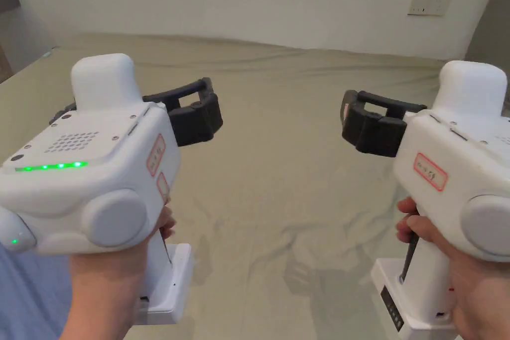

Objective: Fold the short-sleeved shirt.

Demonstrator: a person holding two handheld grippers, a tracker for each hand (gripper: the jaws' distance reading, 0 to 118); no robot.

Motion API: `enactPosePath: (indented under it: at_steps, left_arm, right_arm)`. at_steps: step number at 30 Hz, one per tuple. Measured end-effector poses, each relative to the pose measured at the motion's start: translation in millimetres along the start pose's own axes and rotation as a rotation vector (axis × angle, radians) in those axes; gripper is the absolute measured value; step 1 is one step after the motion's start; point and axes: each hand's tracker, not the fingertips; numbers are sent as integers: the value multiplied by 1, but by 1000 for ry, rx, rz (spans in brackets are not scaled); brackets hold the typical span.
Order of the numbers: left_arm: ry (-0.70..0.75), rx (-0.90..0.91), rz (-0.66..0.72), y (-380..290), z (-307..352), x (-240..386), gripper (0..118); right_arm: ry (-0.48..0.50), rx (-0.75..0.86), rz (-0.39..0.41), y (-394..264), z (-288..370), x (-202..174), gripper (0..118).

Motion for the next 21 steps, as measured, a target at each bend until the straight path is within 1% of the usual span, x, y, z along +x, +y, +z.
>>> enactPosePath:
  at_steps: [1,2,3,4,5,6,8,10,12,13,14,16,21]
  left_arm:
    - [-3,16,-14,-5,0,-1,118]
    - [-2,44,-74,-11,0,-3,118]
    - [14,87,-157,-16,2,2,118]
    - [27,114,-238,-21,4,6,118]
    - [5,127,-301,-23,7,10,118]
    - [-13,134,-347,-27,9,13,118]
    - [21,148,-431,-31,10,21,118]
    - [44,177,-504,-32,13,32,118]
    - [49,180,-547,-33,14,36,118]
    - [51,176,-552,-32,14,38,118]
    - [56,177,-557,-33,14,40,118]
    - [63,175,-566,-33,14,41,118]
    - [57,176,-557,-32,16,44,118]
  right_arm:
    - [16,19,15,-1,-1,5,118]
    - [0,43,57,-11,4,6,118]
    - [-42,81,118,-17,1,4,118]
    - [-96,114,197,-26,-3,0,118]
    - [-112,140,252,-34,0,-2,118]
    - [-101,155,281,-39,3,-7,118]
    - [-95,171,303,-43,4,-14,118]
    - [-114,177,312,-43,12,-27,118]
    - [-127,177,325,-44,11,-35,118]
    - [-139,172,337,-43,7,-21,118]
    - [-153,155,359,-44,5,-16,118]
    - [-176,125,389,-46,0,-16,118]
    - [-170,95,416,-53,-1,-9,118]
